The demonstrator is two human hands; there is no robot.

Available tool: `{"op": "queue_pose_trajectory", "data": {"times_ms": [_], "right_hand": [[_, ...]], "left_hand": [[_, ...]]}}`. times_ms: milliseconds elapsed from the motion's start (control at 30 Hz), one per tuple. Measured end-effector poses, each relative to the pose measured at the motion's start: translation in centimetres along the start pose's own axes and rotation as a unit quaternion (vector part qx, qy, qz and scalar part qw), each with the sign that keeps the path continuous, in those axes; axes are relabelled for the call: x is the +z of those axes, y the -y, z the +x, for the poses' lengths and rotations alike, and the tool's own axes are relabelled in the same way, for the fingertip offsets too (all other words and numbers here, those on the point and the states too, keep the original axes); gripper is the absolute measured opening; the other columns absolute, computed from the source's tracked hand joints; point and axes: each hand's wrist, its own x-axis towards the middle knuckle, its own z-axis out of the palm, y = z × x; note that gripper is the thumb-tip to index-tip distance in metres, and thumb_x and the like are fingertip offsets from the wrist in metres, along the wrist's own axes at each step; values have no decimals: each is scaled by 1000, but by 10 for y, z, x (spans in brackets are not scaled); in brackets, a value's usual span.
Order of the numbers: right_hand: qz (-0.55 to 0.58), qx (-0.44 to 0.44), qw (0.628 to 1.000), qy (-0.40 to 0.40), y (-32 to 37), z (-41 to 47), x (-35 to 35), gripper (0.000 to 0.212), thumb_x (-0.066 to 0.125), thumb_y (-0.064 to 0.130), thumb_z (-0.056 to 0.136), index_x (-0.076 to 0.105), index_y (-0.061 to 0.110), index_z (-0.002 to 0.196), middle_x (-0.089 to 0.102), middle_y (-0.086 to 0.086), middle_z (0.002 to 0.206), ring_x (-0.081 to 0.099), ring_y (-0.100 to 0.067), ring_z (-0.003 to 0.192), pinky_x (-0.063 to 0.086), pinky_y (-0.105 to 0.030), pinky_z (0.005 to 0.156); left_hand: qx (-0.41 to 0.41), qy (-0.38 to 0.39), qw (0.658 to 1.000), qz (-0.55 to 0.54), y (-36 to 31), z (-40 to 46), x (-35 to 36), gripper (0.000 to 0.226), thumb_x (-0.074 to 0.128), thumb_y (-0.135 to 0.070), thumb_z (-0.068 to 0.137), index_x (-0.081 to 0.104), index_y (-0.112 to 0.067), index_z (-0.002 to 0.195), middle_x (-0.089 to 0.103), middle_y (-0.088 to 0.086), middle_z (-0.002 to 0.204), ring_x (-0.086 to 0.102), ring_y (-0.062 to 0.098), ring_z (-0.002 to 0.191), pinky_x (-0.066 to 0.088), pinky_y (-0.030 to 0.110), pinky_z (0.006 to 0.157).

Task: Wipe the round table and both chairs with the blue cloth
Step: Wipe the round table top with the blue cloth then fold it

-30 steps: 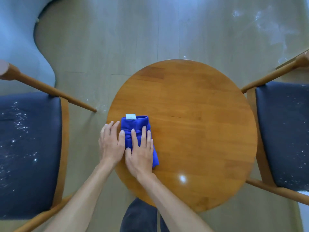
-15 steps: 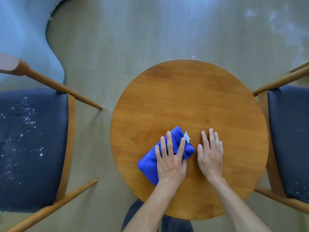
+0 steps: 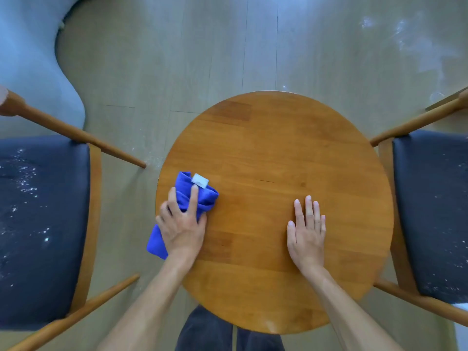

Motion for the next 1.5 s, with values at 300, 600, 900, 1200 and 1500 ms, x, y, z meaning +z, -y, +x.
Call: {"op": "queue_pose_trajectory", "data": {"times_ms": [300, 600, 900, 1200, 1500], "right_hand": [[183, -32, 980, 70, -3, 4, -40, 44, 44, 14, 94, 49, 16, 138, 34, 4, 152, 19, -14, 144, 19, -33, 117], [49, -336, 935, 102, 31, -18, -51, 59, 55, 8, 62, 62, 22, 119, 58, 6, 119, 44, -22, 120, 37, -34, 99], [-46, -347, 934, 71, 31, -9, -61, 41, 64, 3, 48, 65, 20, 85, 56, 4, 89, 53, -22, 84, 48, -32, 72], [23, -304, 946, -112, 48, 16, -101, 34, 55, -5, 66, 62, 13, 94, 63, 1, 102, 55, -21, 100, 38, -33, 85], [-18, -316, 948, -21, 2, -4, -74, 15, 64, 6, 74, 63, 17, 85, 63, 3, 87, 60, -21, 82, 44, -29, 73]], "left_hand": [[179, 112, 962, -174, -80, -93, -9, 58, 47, -50, 86, 43, -30, 140, 48, 6, 139, 45, 23, 120, 32, 35, 99], [99, 295, 940, -142, 4, -90, -37, 57, 29, -58, 69, 53, -24, 108, 48, -12, 101, 47, 10, 96, 41, 24, 86], [25, 350, 916, -196, -10, -72, -48, 17, 56, -26, 76, 45, -26, 90, 40, -6, 96, 42, 15, 98, 40, 25, 84], [206, 10, 970, -127, -35, 4, -93, 43, 67, 5, 55, 50, -14, 90, 54, 5, 95, 49, 25, 86, 37, 32, 69], [216, 129, 967, -43, -15, -30, -56, 30, 82, -20, 63, 61, -17, 85, 58, 1, 86, 59, 21, 71, 48, 32, 56]]}}
